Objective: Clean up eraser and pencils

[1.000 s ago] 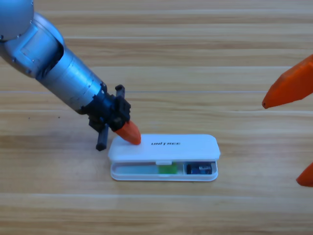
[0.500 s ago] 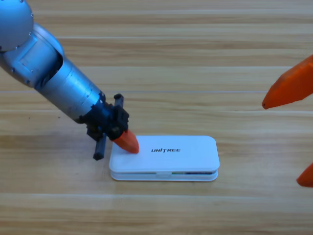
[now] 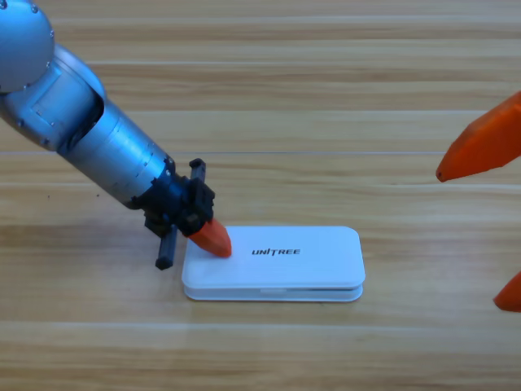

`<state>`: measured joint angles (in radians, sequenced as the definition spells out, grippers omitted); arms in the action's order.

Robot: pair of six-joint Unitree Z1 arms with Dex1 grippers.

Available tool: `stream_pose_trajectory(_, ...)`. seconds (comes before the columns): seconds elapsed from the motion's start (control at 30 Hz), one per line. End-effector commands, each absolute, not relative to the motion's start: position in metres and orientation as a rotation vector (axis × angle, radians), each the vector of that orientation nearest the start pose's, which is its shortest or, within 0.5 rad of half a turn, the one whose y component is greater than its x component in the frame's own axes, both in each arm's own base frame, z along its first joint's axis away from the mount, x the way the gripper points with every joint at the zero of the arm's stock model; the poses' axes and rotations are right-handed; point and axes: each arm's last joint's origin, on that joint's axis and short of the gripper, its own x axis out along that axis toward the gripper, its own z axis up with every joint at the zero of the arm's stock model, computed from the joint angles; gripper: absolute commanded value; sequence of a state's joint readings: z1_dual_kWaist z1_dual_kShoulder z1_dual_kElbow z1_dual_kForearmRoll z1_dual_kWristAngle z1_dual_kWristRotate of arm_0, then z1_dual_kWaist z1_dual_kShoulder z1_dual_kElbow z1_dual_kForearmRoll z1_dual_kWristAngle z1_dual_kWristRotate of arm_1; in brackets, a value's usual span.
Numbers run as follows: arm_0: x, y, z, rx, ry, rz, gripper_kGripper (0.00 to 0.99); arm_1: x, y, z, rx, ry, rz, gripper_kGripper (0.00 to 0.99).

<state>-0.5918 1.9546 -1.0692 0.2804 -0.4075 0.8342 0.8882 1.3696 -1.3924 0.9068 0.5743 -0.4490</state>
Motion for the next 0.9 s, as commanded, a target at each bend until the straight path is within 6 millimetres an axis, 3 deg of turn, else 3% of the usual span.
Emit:
stream_pose_trajectory(0.03, 0.277, -0.223, 0.166, 0.804, 0.834, -1.366, 0.000, 0.113, 0.188, 0.417, -0.481, 0.647, 1.583, 0.931)
stream_pose_trajectory(0.7, 0.266, -0.244, 0.155, 0.835, 0.843, -1.378, 0.000, 0.113, 0.188, 0.417, -0.481, 0.649, 1.585, 0.931)
stream_pose_trajectory(0.9, 0.262, -0.240, 0.168, 0.846, 0.825, -1.359, 0.000, 0.112, 0.189, 0.416, -0.484, 0.650, 1.586, 0.931)
